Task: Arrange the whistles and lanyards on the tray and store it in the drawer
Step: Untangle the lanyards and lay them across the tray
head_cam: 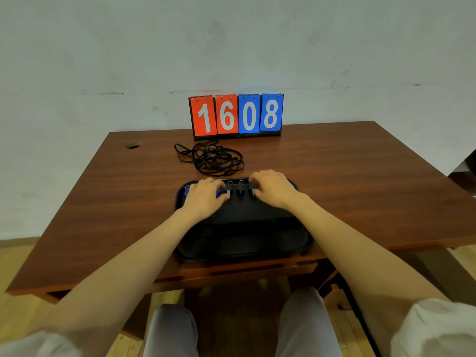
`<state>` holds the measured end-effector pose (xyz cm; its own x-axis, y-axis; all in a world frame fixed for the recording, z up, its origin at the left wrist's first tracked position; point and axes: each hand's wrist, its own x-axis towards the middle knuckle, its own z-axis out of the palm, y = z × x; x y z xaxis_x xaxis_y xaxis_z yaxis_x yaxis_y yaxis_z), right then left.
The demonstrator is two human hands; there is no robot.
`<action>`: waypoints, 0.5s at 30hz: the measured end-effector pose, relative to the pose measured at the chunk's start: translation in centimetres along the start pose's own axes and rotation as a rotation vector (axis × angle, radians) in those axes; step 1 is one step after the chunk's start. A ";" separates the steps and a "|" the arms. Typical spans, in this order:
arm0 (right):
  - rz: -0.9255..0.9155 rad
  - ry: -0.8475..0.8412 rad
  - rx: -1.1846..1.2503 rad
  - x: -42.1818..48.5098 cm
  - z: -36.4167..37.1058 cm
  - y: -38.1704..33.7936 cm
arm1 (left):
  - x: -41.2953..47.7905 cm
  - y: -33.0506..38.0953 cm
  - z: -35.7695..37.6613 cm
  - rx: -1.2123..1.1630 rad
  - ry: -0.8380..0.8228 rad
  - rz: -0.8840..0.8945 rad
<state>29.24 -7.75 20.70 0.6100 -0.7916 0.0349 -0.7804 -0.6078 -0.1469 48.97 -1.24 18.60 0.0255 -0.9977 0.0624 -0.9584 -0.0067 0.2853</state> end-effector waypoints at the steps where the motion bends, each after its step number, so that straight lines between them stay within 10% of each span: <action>1: -0.002 0.006 0.012 1.3 -0.4 -0.3 | 1.3 0.0 -0.5 0.008 0.015 -0.014; 15: 0.111 -0.078 0.227 21.1 1.3 2.1 | 16.6 -6.5 -1.6 0.054 0.015 -0.134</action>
<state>40.66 -25.61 19.89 0.5385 -0.8398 -0.0691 -0.7975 -0.4814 -0.3635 56.12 -17.60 19.28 0.1579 -0.9866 0.0412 -0.9600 -0.1436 0.2405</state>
